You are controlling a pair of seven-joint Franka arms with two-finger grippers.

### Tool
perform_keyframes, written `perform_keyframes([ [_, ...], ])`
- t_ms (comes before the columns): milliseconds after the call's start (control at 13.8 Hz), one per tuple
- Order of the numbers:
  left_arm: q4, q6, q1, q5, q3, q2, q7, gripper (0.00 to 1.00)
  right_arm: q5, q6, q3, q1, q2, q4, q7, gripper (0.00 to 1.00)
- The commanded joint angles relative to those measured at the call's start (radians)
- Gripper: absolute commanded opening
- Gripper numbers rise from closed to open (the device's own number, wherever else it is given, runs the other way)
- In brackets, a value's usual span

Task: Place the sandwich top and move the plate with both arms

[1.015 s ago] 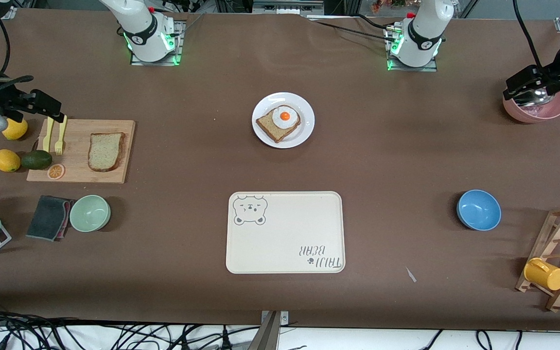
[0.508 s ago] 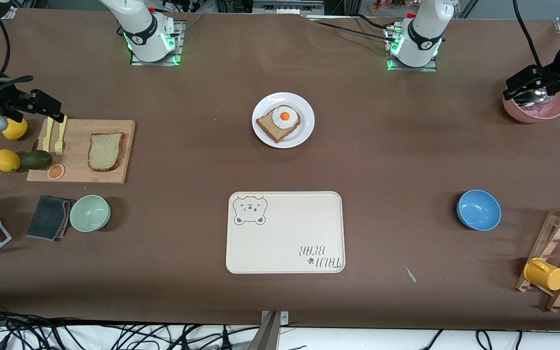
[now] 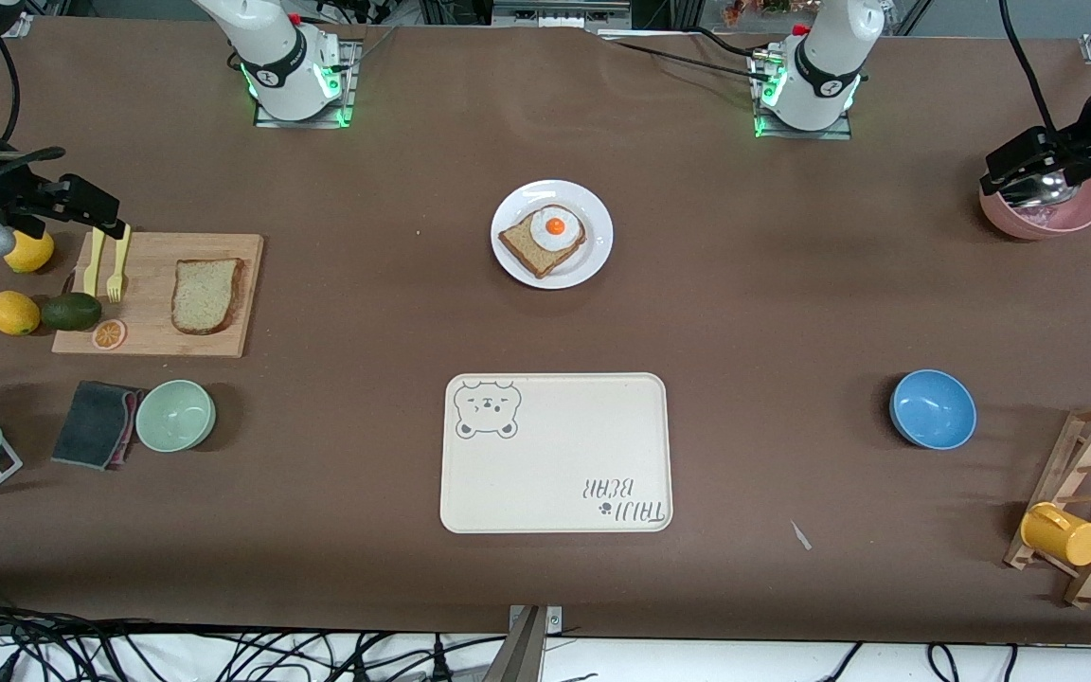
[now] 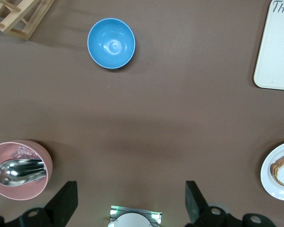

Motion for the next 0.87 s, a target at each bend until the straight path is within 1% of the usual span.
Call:
perform_keyframes([
  [0,-0.010,0.009,-0.011,0.015,0.010,-0.015,0.014,1.00,-0.003,-0.003,0.000,-0.002,-0.009,0.003,-0.010,1.00],
  [435,-0.010,0.009,-0.012,0.015,0.010,-0.015,0.014,1.00,-0.004,-0.005,-0.002,-0.002,-0.009,0.003,-0.010,1.00],
  [798,-0.010,0.009,-0.012,0.015,0.010,-0.015,0.014,1.00,-0.015,-0.035,0.009,0.010,0.001,0.000,0.001,1.00],
])
